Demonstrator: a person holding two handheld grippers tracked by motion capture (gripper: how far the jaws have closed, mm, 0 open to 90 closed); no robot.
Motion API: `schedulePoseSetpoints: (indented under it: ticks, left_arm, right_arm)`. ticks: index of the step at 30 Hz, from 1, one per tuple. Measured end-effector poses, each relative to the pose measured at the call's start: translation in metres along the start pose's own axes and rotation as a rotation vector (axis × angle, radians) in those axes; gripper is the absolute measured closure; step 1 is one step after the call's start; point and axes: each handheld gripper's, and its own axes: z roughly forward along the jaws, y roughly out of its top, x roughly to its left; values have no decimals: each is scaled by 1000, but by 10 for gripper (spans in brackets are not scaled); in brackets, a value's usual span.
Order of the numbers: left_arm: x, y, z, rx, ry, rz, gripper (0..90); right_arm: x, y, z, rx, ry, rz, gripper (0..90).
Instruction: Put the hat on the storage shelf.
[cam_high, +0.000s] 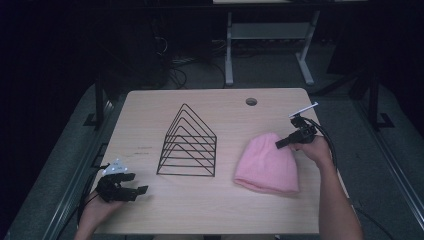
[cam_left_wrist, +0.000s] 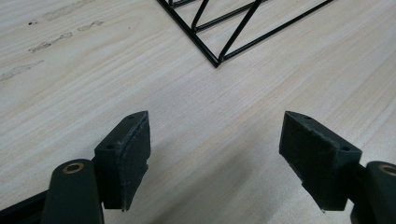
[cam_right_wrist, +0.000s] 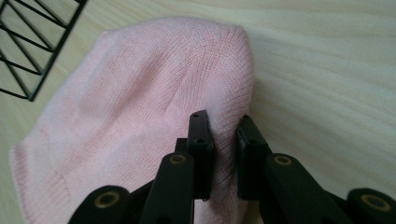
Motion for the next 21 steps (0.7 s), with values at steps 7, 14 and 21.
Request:
schedulePoseSetpoints:
  ticks: [7, 14, 21]
  left_arm:
    - [0, 2, -2, -1, -11, -6, 255]
    - [-1, 6, -7, -16, -31, -19, 256]
    - [-1, 13, -13, -19, -48, -3, 256]
  right_arm:
    - [17, 4, -20, -67, 38, -53, 798]
    - [38, 11, -43, -131, 55, -111, 801]
    - [63, 18, -62, -160, 43, -192, 802]
